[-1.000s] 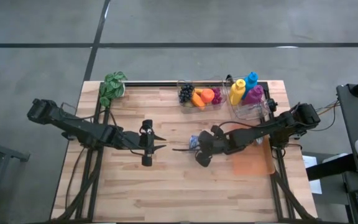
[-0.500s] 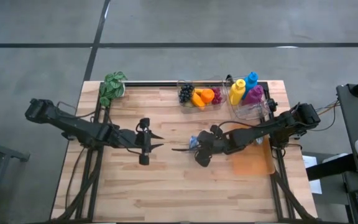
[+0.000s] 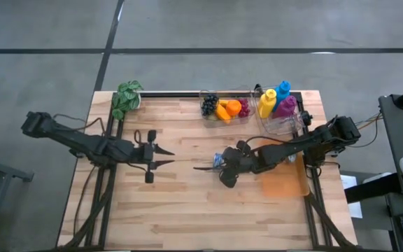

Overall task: Pick & Place Food Item
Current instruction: Put the blue tuna can into the orange bin

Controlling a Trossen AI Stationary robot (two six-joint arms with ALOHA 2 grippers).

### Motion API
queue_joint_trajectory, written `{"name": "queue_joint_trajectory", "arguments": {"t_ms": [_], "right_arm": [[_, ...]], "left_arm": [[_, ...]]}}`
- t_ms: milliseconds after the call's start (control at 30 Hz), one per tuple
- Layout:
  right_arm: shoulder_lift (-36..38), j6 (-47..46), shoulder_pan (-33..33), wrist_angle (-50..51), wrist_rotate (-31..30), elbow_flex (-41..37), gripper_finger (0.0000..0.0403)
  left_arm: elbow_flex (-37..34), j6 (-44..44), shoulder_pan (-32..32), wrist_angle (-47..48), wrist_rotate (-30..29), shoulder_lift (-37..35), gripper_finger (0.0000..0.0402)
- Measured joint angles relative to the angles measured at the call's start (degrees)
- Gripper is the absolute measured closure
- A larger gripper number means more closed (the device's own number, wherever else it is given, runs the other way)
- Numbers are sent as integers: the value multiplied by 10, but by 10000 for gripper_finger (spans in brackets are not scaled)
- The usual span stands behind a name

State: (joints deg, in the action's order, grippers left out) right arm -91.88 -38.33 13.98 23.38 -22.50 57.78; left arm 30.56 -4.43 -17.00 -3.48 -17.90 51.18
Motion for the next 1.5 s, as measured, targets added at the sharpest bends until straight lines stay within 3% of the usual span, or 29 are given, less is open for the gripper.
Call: {"name": "queue_joint_trajectory", "arguments": {"t_ms": [733, 933, 1200, 1500], "right_arm": [[18, -18, 0, -2, -2, 0, 208], [19, -79, 7, 2, -60, 2, 207], [-7, -92, 37, 9, -85, 80, 208], [-66, -156, 68, 146, -162, 188, 211]], "left_arm": [[-18, 15, 0, 10, 0, -27, 293], [-19, 15, 0, 32, 0, -27, 293], [-19, 16, 0, 65, 0, -27, 293], [-19, 15, 0, 80, 0, -27, 293]]}}
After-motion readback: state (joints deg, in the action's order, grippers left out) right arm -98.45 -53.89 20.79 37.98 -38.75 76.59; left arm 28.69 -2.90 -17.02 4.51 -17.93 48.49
